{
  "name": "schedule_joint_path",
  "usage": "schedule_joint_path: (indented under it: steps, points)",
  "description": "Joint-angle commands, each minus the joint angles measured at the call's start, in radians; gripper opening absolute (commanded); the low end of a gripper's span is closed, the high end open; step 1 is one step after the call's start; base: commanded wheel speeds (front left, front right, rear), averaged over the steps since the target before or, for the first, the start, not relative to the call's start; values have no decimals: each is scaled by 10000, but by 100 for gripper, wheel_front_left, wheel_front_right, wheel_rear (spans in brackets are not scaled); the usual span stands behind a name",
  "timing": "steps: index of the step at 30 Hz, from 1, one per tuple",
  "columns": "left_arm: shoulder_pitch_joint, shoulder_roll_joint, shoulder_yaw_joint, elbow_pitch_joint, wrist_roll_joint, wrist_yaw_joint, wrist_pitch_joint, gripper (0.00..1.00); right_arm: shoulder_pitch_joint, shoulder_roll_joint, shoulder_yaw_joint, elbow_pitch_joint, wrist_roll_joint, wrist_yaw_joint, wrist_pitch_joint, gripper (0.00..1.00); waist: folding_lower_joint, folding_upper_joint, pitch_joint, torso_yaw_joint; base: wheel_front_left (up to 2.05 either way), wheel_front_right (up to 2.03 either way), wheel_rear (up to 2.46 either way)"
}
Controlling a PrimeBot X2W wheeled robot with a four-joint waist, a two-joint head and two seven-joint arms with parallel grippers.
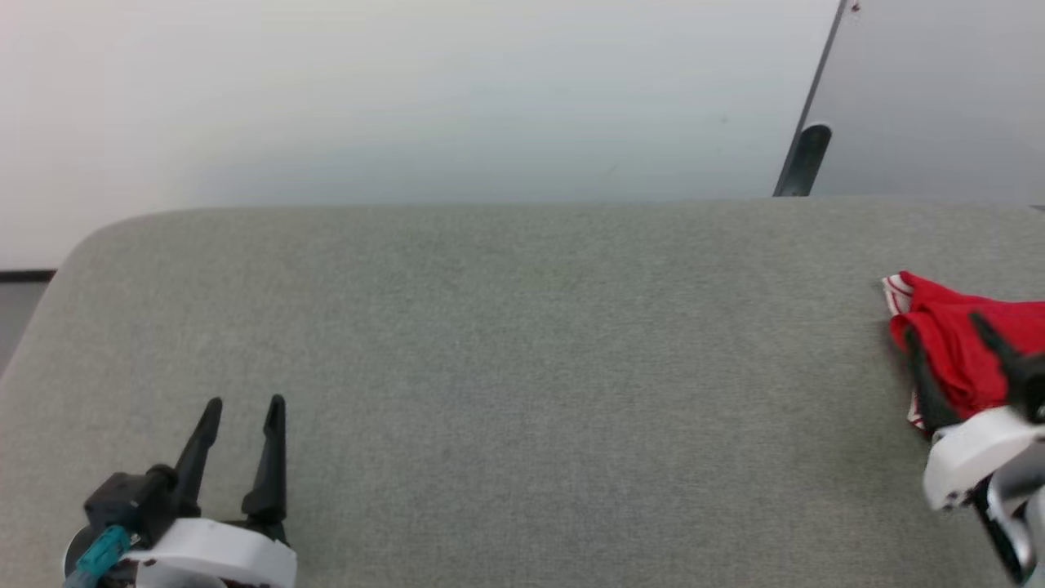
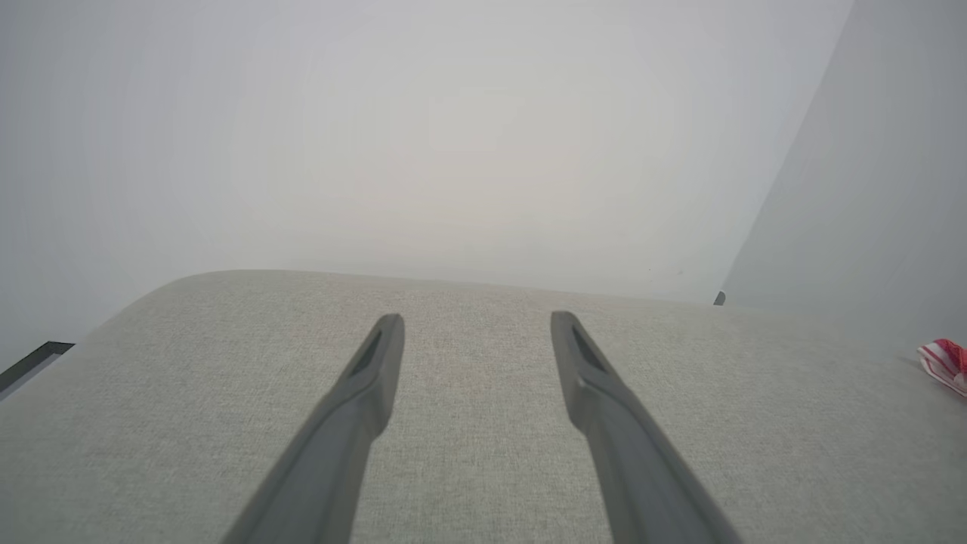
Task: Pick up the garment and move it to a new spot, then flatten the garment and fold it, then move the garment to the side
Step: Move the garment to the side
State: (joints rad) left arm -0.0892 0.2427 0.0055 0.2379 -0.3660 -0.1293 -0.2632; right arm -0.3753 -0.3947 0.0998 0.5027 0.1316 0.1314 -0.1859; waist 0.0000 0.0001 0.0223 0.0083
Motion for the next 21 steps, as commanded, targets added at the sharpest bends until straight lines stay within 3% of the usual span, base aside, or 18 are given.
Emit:
schedule_joint_path:
  steps: [1,10,21]
  points:
    - [162,57,102,-20,38,-21,-5,100,389,267,-206,-186,-181,-16,-157,100,0,-1,-261,-250,0,0,0]
    - [663,448,202,-230,-47,-21,-5,100,1760,1382,-672,-1115,-761,-16,-421,100,0,-1,-439,-596,0,0,0]
    - [1136,634,461,-383,-405,-21,-5,100,2704,1990,-849,-1844,-1091,-16,-421,100,0,-1,-514,-767,0,0,0]
